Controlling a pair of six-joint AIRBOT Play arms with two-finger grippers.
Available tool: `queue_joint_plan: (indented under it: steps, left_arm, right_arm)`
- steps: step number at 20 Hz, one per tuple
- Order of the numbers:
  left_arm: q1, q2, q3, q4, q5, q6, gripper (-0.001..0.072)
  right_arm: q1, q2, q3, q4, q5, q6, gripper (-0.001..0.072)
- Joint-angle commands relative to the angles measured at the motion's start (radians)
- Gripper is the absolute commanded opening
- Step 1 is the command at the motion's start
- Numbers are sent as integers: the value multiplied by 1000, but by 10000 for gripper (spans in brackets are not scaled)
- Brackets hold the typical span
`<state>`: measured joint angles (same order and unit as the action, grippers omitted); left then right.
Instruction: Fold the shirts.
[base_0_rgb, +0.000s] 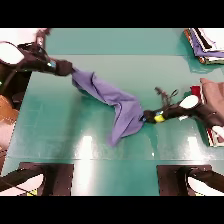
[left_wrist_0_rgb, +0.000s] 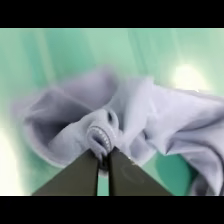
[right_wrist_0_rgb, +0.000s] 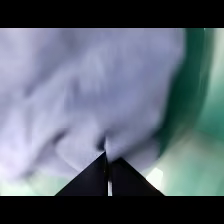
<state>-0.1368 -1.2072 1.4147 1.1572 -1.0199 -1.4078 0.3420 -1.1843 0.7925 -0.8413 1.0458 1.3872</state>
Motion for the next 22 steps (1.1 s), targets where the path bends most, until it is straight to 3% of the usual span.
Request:
queue_joint_plan:
  steps: [1,7,13,16,18,20,22]
  left_arm:
    - [0,141,126,106,7,-2,31]
    - [0,365,288,86,10,-11,31]
    - [0,476,380,84,9,-32,30]
    - [0,487,431,81,5,-33,31]
    - [0,472,428,82,-78,-55,30]
    - [0,420,393,82,-243,-86,31]
    - [0,360,299,82,-359,-87,30]
  right_arm:
    - [-164,147,168,-184,88,61,15]
    - [-468,390,511,-188,159,40,15]
    - [-544,486,751,-208,182,32,14]
    - [-558,471,827,-206,271,34,15]
    - [-550,441,842,-200,355,49,15]
    - [-510,389,823,-201,427,80,14]
    - [-433,327,749,-204,439,104,15]
